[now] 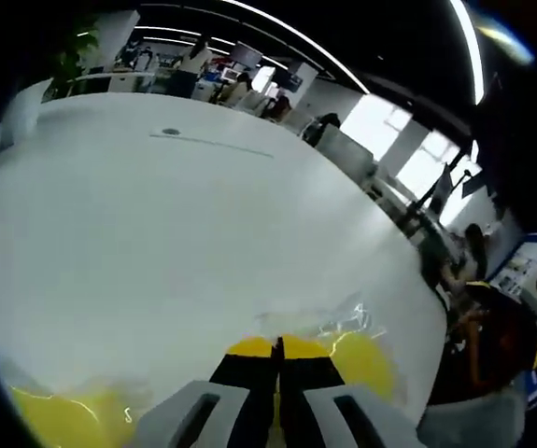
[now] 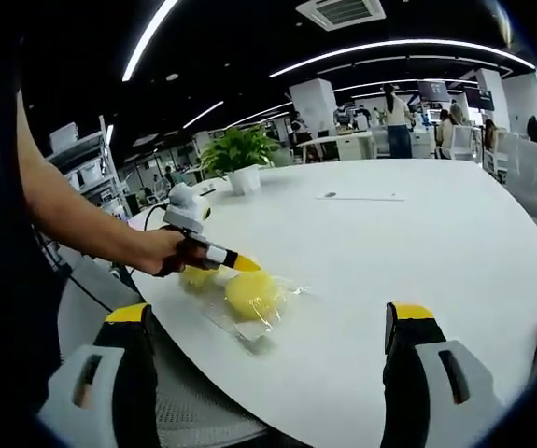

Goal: Compare the silicone blocks by pressing each to a similar depth, holding the contact briefly, and releasing to observe deformation and rebound differences across the visible hardness samples.

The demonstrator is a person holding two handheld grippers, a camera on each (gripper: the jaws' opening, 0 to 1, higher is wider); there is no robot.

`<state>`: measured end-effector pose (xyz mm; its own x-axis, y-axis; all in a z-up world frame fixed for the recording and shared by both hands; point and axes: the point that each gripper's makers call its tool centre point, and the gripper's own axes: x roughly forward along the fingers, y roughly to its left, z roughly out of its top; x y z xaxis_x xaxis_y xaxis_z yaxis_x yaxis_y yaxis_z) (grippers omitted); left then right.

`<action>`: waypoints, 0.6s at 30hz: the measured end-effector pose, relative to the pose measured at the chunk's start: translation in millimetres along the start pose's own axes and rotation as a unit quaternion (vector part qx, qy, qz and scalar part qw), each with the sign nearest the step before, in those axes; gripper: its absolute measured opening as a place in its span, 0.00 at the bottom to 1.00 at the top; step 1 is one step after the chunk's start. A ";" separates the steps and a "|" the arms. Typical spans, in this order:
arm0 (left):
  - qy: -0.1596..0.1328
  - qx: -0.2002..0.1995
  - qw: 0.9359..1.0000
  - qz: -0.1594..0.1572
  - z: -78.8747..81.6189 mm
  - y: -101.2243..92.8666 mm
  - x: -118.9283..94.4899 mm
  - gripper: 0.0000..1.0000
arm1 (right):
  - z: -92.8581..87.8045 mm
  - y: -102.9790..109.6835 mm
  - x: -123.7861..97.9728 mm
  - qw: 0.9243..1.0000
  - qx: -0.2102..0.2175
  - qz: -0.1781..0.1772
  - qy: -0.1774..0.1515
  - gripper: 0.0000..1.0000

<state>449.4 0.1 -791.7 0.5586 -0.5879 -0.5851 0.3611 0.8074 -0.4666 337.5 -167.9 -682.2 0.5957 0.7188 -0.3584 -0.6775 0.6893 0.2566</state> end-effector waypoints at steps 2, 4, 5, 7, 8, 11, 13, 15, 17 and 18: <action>0.000 0.001 1.000 0.000 -0.2 0.3 -0.1 0.00 | -0.9 0.2 0.4 1.000 -0.002 0.000 0.002 0.96; 0.000 0.000 1.000 0.001 -0.5 0.5 -0.5 0.00 | -1.7 1.1 1.3 1.000 -0.001 0.002 0.004 0.96; 0.000 -0.001 1.000 0.002 -0.7 0.7 -0.5 0.00 | -2.1 0.8 1.4 1.000 -0.001 0.002 0.005 0.96; 0.003 -0.001 1.000 0.006 -1.2 0.8 -1.2 0.00 | -2.3 0.7 1.7 1.000 0.000 0.002 0.005 0.96; 0.004 0.009 1.000 0.008 -1.3 0.1 -1.1 0.00 | -2.6 0.7 1.8 1.000 0.002 0.002 0.006 0.96; 0.004 0.020 1.000 0.013 -1.2 0.7 -1.2 0.00 | -4.4 0.9 2.4 1.000 0.002 0.003 0.011 0.96; -0.012 0.039 0.999 0.012 3.6 2.3 -0.9 0.06 | -4.5 0.9 2.8 1.000 0.002 0.004 0.012 0.96; -0.025 0.065 0.996 0.049 9.1 12.9 -3.4 0.18 | -3.5 0.6 3.2 1.000 0.001 0.004 0.012 0.96; -0.041 0.043 0.997 0.052 15.2 10.6 -10.9 0.38 | -1.2 -0.9 3.7 1.000 0.000 0.003 0.009 0.96; -0.057 0.033 0.997 0.044 22.3 6.4 -15.2 0.45 | -0.9 -1.7 3.8 1.000 -0.001 0.002 0.009 0.96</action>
<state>459.9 15.3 -770.9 0.6698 -0.5077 -0.5418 0.3530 0.8597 -0.3693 340.5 -166.4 -684.8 0.5850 0.7204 -0.3725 -0.6807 0.6859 0.2574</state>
